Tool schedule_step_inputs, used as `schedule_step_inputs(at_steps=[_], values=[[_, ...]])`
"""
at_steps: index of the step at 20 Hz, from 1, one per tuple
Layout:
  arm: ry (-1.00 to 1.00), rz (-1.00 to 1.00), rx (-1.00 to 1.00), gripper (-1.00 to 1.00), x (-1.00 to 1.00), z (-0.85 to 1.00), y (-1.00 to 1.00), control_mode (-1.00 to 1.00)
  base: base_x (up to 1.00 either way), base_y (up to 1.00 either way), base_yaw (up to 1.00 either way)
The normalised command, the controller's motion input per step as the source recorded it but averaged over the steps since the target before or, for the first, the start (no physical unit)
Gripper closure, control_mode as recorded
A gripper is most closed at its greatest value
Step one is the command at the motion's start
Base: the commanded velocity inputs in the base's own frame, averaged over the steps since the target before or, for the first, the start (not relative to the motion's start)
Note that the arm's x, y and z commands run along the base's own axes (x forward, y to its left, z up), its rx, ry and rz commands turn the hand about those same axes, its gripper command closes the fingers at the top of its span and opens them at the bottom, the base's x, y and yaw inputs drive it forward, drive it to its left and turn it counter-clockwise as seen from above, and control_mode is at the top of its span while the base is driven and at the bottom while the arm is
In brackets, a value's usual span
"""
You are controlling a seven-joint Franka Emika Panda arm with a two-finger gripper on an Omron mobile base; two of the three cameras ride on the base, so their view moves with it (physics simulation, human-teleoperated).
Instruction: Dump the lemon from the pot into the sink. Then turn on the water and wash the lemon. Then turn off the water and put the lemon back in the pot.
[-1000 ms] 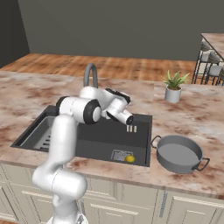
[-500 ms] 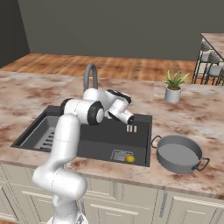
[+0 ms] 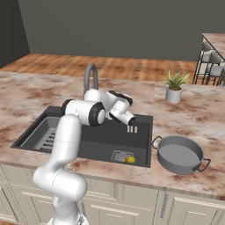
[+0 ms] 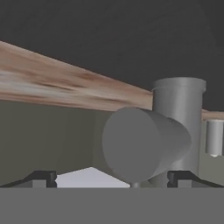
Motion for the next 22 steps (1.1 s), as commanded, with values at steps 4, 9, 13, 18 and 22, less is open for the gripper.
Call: schedule_step_inputs(at_steps=[4, 9, 13, 18, 22], values=[[-0.08, 0.00, 0.00, -1.00, 0.00, 0.00, 0.06, -1.00, 0.00, 0.00, 0.00], [-0.05, 0.00, 0.00, -1.00, 0.00, 0.05, 0.05, -1.00, 0.00, 0.00, 0.00], [-0.01, 0.00, 0.00, -1.00, 0.23, 0.00, 0.00, -1.00, 0.00, 0.00, 0.00], [0.00, 0.00, 0.00, -1.00, 0.53, 0.00, 0.00, -1.00, 0.00, 0.00, 0.00], [0.00, 0.00, 0.00, -1.00, 0.44, 0.00, 0.00, -1.00, 0.00, 0.00, 0.00]])
